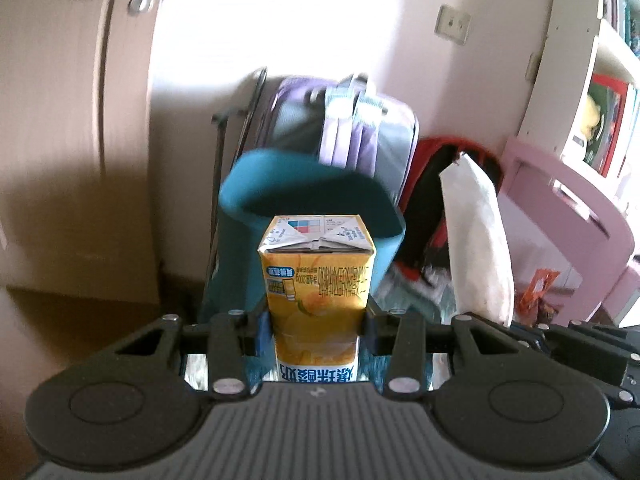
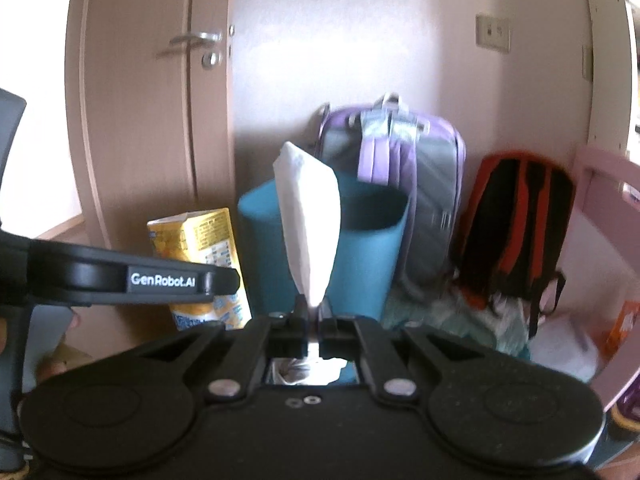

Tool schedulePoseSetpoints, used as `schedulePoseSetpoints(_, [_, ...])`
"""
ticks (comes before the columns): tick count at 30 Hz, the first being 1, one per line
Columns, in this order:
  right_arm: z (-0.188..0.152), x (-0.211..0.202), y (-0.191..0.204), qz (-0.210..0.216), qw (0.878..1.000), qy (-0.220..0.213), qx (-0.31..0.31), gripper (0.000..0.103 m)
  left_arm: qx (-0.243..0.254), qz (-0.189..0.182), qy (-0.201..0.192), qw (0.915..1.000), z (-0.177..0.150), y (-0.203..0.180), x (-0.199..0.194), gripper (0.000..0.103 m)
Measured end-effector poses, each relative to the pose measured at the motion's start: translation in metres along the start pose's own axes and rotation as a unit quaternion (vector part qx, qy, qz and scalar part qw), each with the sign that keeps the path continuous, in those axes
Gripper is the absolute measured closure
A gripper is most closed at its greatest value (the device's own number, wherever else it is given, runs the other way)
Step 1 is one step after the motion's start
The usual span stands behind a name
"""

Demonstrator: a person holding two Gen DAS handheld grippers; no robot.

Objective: Collect trash
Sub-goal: 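Lift the juice carton and white tissue up over the teal wastebasket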

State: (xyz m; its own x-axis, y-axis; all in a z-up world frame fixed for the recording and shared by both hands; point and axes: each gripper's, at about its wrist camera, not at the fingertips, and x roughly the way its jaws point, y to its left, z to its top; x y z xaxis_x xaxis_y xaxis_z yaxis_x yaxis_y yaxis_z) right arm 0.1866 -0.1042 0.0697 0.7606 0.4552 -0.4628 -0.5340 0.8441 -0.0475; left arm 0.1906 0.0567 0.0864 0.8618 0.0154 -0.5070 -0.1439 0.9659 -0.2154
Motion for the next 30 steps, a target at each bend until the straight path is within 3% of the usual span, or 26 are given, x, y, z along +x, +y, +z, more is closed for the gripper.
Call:
schedulePoseSetpoints(8, [0.059, 0.027, -0.018, -0.012, 0.999, -0.033, -0.012, 0.1, 0.026, -0.008, -0.052, 0.9983, 0.086, -0.015, 0.008, 0.061])
schedulePoseSetpoints(15, [0.098, 0.07, -0.032, -0.01, 0.999, -0.036, 0.002, 0.1, 0.05, 0.004, -0.065, 0.9966, 0.129, -0.02, 0.044, 0.061])
schedulePoseSetpoints(20, [0.108, 0.115, -0.044, -0.002, 1.0, -0.009, 0.014, 0.1, 0.058, 0.012, -0.034, 0.9977, 0.136, -0.015, 0.09, 0.061])
schedulePoseSetpoints(30, [0.088, 0.18, -0.051, 0.006, 0.998, 0.063, 0.009, 0.099, 0.061, 0.009, 0.049, 0.9969, 0.104, -0.002, 0.163, 0.061])
